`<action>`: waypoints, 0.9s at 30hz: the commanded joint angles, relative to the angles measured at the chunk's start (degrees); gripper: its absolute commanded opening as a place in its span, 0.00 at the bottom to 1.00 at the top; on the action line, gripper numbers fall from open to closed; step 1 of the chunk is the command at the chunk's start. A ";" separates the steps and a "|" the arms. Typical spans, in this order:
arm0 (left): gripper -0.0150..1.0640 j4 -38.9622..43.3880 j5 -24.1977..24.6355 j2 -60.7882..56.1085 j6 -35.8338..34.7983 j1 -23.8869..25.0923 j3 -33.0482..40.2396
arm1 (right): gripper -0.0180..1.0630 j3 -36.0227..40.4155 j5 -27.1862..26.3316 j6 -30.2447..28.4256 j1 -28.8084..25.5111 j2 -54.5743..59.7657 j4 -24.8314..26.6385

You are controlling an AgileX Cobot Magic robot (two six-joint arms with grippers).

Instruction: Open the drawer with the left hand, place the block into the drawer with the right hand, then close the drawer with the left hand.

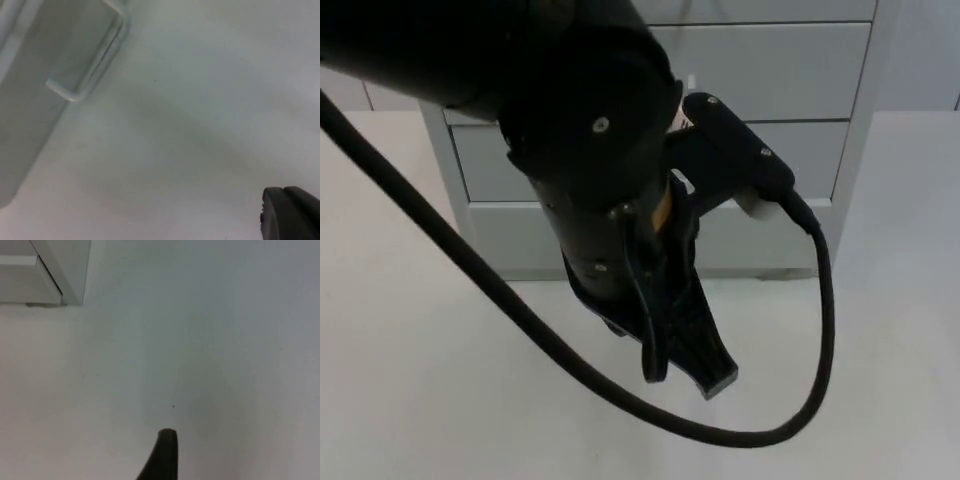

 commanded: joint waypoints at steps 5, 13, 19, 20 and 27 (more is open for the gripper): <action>0.01 -2.52 2.11 -5.22 0.38 -0.18 1.07 | 0.72 0.14 -0.06 -0.05 -0.35 -0.04 -0.24; 0.01 -5.01 0.94 -16.43 -1.37 6.82 8.21 | 0.72 0.14 0.37 -0.05 -0.35 -0.04 0.01; 0.01 -7.20 -1.20 -26.16 -0.93 20.57 15.56 | 0.72 0.14 0.37 -0.05 -0.35 -0.04 1.05; 0.01 -7.52 -1.20 -28.13 -0.93 23.86 16.41 | 0.72 0.14 0.37 -0.05 -0.35 -0.04 1.26; 0.01 -12.65 -0.38 -38.25 1.35 38.55 17.58 | 0.72 0.14 0.37 -0.05 -0.35 -0.04 1.26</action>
